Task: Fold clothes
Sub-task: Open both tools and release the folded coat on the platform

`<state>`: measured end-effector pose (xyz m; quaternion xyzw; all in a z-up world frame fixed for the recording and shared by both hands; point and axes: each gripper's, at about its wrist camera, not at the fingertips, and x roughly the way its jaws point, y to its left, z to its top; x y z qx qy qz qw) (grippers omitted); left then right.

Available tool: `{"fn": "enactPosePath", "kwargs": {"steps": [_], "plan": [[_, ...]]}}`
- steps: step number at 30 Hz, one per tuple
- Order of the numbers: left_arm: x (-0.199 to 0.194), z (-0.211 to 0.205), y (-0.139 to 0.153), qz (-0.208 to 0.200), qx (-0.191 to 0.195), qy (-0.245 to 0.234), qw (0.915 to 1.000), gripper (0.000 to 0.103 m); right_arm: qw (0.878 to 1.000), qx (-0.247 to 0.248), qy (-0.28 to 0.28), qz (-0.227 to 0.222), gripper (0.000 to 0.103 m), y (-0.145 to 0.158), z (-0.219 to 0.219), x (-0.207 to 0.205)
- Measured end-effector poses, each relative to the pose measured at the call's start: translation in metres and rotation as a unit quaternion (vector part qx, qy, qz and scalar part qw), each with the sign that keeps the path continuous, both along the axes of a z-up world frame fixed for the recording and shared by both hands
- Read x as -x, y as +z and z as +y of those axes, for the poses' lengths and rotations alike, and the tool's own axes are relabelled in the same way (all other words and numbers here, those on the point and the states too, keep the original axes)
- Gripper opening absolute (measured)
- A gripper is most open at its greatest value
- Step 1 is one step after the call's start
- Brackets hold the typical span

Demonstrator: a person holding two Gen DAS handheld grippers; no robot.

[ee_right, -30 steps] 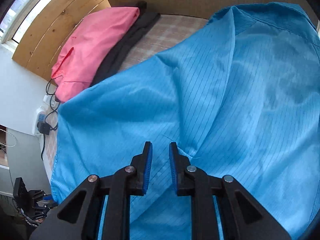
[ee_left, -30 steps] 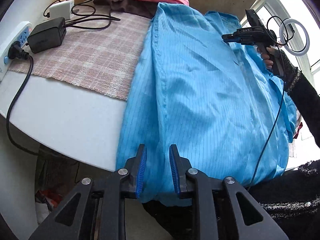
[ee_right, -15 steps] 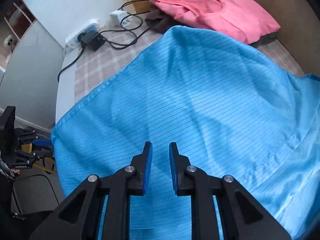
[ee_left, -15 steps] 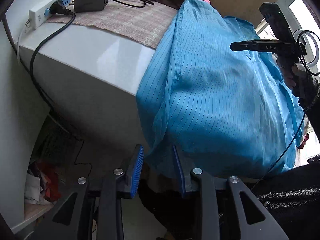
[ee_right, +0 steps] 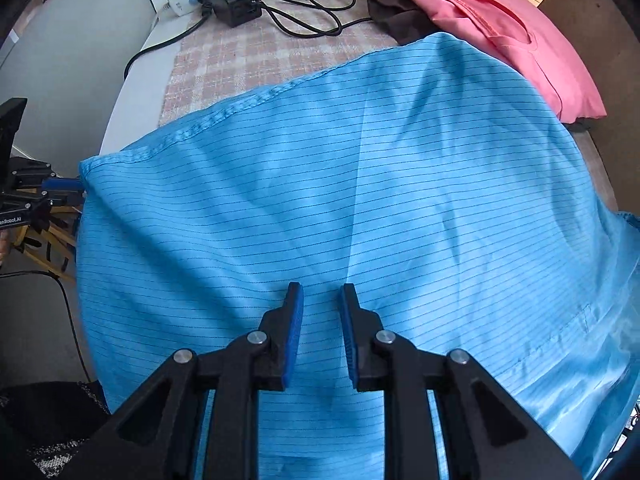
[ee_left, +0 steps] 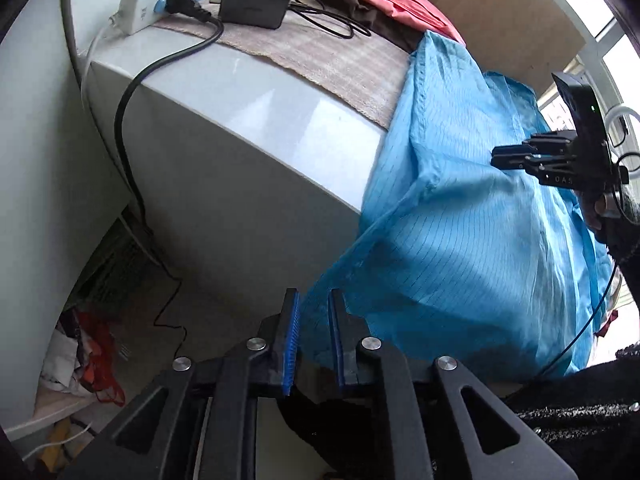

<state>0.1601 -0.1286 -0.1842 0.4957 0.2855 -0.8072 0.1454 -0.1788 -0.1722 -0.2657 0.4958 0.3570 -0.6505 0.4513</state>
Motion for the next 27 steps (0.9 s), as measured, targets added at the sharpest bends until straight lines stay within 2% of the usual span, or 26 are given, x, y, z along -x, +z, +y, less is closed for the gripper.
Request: {"fn": "enactPosePath", "kwargs": {"steps": [3, 5, 7, 9, 11, 15, 17, 19, 20, 22, 24, 27], "plan": [[0.023, 0.017, 0.008, 0.004, 0.023, -0.026, 0.9994, 0.032, 1.000, -0.002, -0.003, 0.011, 0.019, 0.003, 0.002, -0.005], [0.034, 0.015, 0.010, 0.007, 0.030, -0.027, 0.9992, 0.034, 0.999, 0.000, 0.006, 0.033, 0.019, 0.005, 0.002, -0.016], [0.036, 0.007, 0.004, 0.011, 0.022, -0.021, 0.9995, 0.034, 0.999, 0.018, 0.007, 0.034, 0.019, 0.010, 0.004, -0.025], [0.041, 0.005, -0.002, 0.008, 0.016, -0.020, 0.9996, 0.034, 0.999, 0.044, 0.011, 0.005, 0.019, 0.016, 0.004, -0.034], [0.044, 0.002, -0.006, 0.005, 0.010, -0.022, 0.9997, 0.036, 0.998, 0.053, 0.025, 0.001, 0.019, 0.018, 0.003, -0.046], [0.041, -0.006, -0.011, -0.001, -0.003, -0.020, 0.9998, 0.044, 0.998, 0.055, 0.030, -0.025, 0.019, 0.020, 0.002, -0.049], [0.039, -0.009, -0.012, -0.002, -0.008, -0.019, 0.9998, 0.044, 0.997, 0.056, 0.032, -0.038, 0.019, 0.021, 0.001, -0.050], [0.036, -0.010, -0.010, -0.001, -0.005, -0.028, 0.9996, 0.045, 0.996, 0.078, -0.016, -0.039, 0.022, 0.037, 0.008, -0.025], [0.034, -0.011, -0.009, 0.000, -0.004, -0.033, 0.9995, 0.045, 0.995, 0.082, -0.048, -0.032, 0.034, 0.046, 0.008, -0.007], [0.035, -0.011, -0.010, 0.002, -0.004, -0.050, 0.9987, 0.051, 0.989, 0.090, -0.112, -0.017, 0.050, 0.065, 0.002, 0.031], [0.036, -0.012, -0.011, 0.004, -0.005, -0.068, 0.9977, 0.051, 0.981, 0.113, -0.158, -0.029, 0.051, 0.080, -0.011, 0.070], [0.041, -0.013, -0.010, 0.006, -0.003, -0.104, 0.9946, 0.051, 0.976, 0.131, -0.172, -0.029, 0.051, 0.099, -0.046, 0.109]]}}
